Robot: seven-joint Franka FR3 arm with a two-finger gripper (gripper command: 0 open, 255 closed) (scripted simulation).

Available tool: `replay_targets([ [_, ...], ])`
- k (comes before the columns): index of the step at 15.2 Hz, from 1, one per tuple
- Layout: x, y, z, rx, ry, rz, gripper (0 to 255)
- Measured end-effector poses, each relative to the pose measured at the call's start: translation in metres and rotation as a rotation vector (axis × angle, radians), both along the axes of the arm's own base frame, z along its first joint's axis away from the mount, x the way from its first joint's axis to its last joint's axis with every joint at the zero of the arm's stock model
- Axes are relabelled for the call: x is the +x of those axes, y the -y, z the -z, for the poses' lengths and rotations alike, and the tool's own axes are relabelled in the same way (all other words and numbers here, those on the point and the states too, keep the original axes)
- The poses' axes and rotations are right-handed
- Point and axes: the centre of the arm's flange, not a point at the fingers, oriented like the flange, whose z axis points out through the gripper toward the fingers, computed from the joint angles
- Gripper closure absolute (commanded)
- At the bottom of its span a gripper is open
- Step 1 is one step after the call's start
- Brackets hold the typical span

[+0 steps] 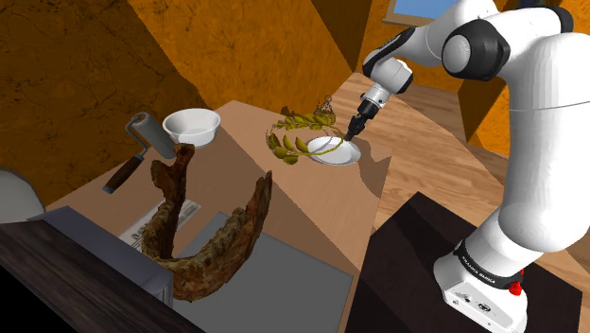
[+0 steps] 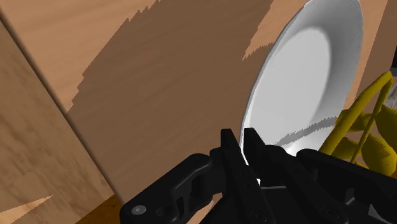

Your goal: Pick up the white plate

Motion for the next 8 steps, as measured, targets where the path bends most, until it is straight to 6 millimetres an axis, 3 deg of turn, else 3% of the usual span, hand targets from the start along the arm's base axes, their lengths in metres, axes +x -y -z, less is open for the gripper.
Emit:
replay_targets([
  [8,0.001,-0.001,-0.035,0.000,0.000,-0.001,255],
])
